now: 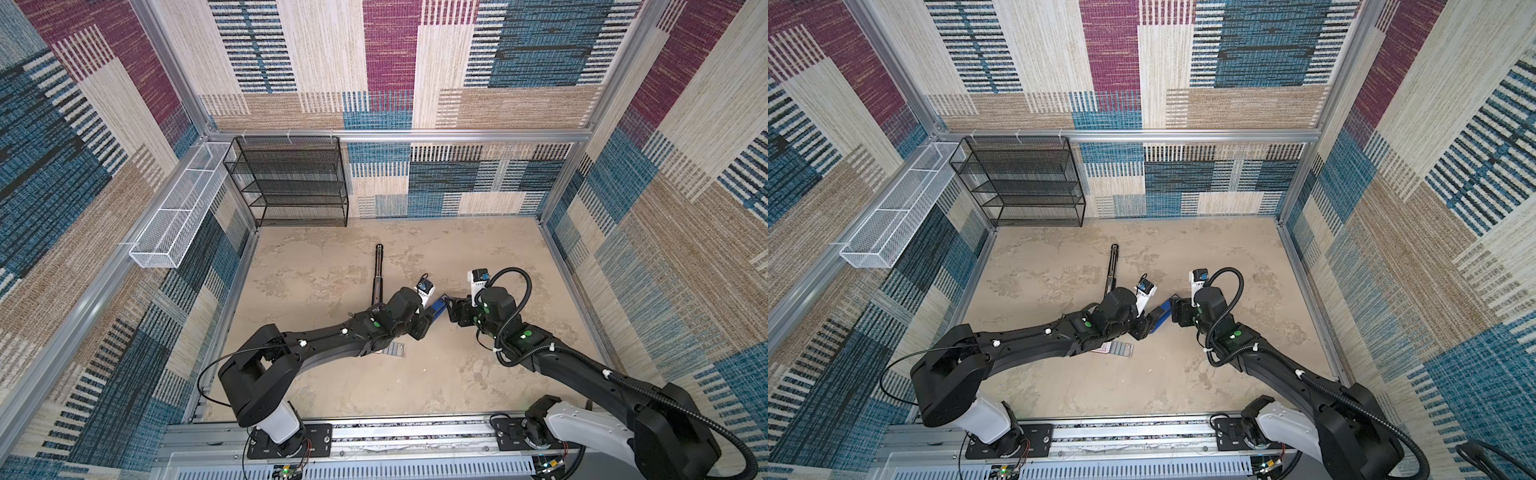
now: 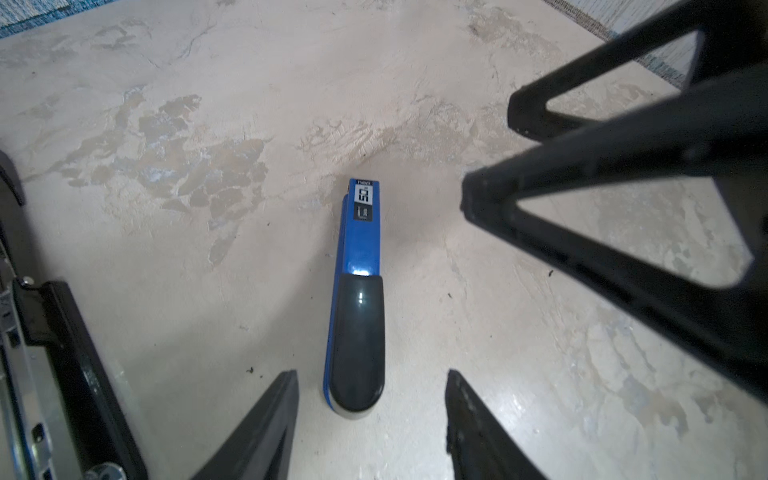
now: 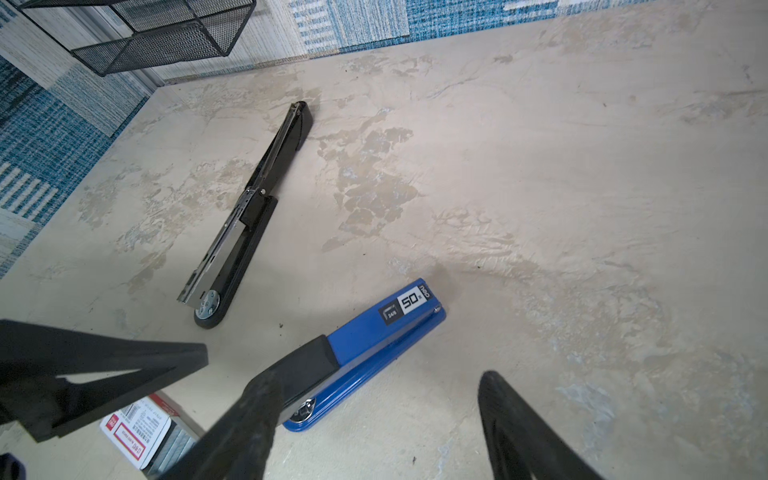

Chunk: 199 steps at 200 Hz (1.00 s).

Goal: Load the staples into the stapler

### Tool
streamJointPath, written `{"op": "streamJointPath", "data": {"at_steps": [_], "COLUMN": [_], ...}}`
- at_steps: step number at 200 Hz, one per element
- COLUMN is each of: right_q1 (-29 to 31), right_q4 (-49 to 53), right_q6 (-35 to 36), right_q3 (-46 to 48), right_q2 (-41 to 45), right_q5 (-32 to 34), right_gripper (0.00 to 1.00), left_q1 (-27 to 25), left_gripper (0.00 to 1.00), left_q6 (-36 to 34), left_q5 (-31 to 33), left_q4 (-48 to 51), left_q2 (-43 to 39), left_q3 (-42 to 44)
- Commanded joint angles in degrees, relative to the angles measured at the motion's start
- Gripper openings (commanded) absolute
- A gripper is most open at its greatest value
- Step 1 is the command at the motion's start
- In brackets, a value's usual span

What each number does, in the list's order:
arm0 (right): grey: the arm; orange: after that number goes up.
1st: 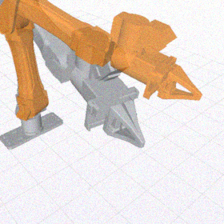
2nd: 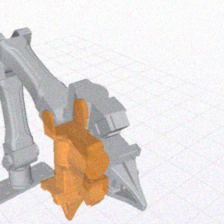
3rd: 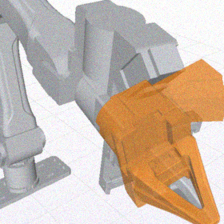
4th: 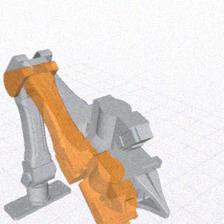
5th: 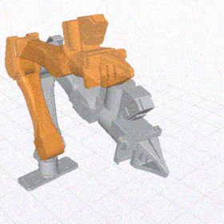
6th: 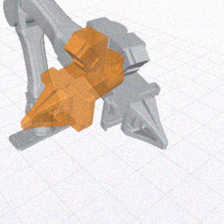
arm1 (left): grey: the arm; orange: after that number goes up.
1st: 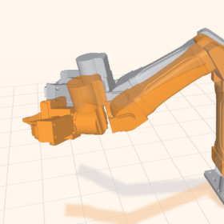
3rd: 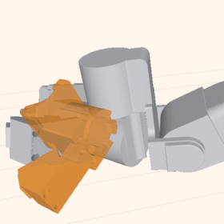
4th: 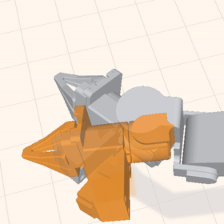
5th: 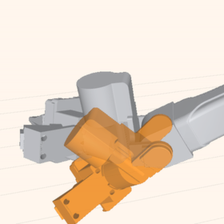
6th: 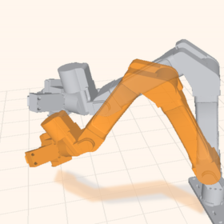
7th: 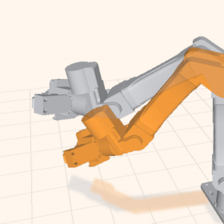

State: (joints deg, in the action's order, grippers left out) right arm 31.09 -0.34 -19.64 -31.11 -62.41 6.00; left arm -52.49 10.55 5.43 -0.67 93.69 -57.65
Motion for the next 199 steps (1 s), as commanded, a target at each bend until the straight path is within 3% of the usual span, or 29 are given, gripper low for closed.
{"op": "streamJointPath", "data": {"at_steps": [1, 43, 84, 104, 126, 143, 199], "right_q1": [0.02, 0.02, 0.02, -0.04, -0.07, -0.07, -0.14], "right_q4": [0.49, 0.58, 0.56, 0.56, 0.61, 0.62, 0.55], "right_q6": [-1.01, -1.19, -1.45, -1.54, -1.54, -1.54, -1.72], "right_q3": [0.06, 0.85, 1.45, 1.77, 1.93, 2.12, 2.32], "right_q2": [0.75, 1.67, 2.2, 2.64, 2.89, 2.91, 3.35], "right_q5": [-0.91, -1.04, -1.06, -0.79, -0.61, -0.59, -0.42], "right_gripper": [0.78, 0.78, 0.78, 0.78, 0.78, 0.78, 0.78], "left_q1": [0.52, 1.25, 1.34, 1.34, 1.34, 1.34, 1.34], "left_gripper": [0.61, 0.61, 0.57, 0.48, 0.28, 0.18, 0.07], "left_q6": [-0.6, -1.55, -2.72, -3.07, -3.42, -3.43, -3.08], "left_q5": [-1.34, -2.82, -2.98, -3.03, -4.01, -4.03, -4.54], "left_q4": [12.21, 22.63, 24.0, 25.23, 25.87, 26.23, 26.51], "left_q2": [2.41, 9.94, 14.26, 16.17, 17.54, 18.4, 19.68], "left_q3": [-4.52, -14.27, -18.08, -19.82, -20.79, -21.06, -20.42]}}
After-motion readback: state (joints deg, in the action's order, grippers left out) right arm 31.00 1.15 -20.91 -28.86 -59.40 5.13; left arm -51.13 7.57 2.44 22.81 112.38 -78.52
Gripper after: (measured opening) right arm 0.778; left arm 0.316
